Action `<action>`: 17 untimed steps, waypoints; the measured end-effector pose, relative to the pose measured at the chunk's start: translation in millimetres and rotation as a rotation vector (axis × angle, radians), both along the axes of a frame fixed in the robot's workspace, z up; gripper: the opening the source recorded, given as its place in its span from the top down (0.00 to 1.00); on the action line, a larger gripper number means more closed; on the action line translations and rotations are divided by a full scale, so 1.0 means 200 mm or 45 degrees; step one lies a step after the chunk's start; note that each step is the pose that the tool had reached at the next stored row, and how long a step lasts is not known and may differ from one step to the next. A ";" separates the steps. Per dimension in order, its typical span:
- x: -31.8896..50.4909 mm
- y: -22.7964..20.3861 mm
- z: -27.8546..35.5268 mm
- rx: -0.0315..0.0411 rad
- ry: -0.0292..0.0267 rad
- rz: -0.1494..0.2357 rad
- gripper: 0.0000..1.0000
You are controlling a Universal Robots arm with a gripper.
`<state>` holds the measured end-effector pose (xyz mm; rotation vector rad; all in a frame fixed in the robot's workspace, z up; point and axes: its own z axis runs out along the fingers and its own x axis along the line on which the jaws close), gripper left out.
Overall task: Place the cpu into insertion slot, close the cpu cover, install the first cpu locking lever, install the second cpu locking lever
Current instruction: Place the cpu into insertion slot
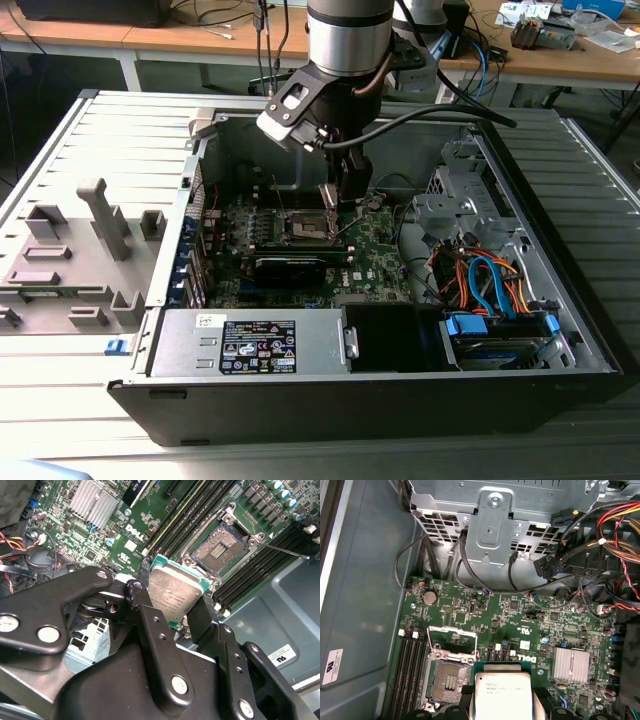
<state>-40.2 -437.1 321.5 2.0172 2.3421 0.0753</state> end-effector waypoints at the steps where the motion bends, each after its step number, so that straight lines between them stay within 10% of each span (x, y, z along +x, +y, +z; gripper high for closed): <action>1: 0.000 0.000 0.000 -0.0003 0.0000 -0.002 0.45; 17: 0.000 0.000 -0.003 -0.0061 0.0000 -0.061 0.45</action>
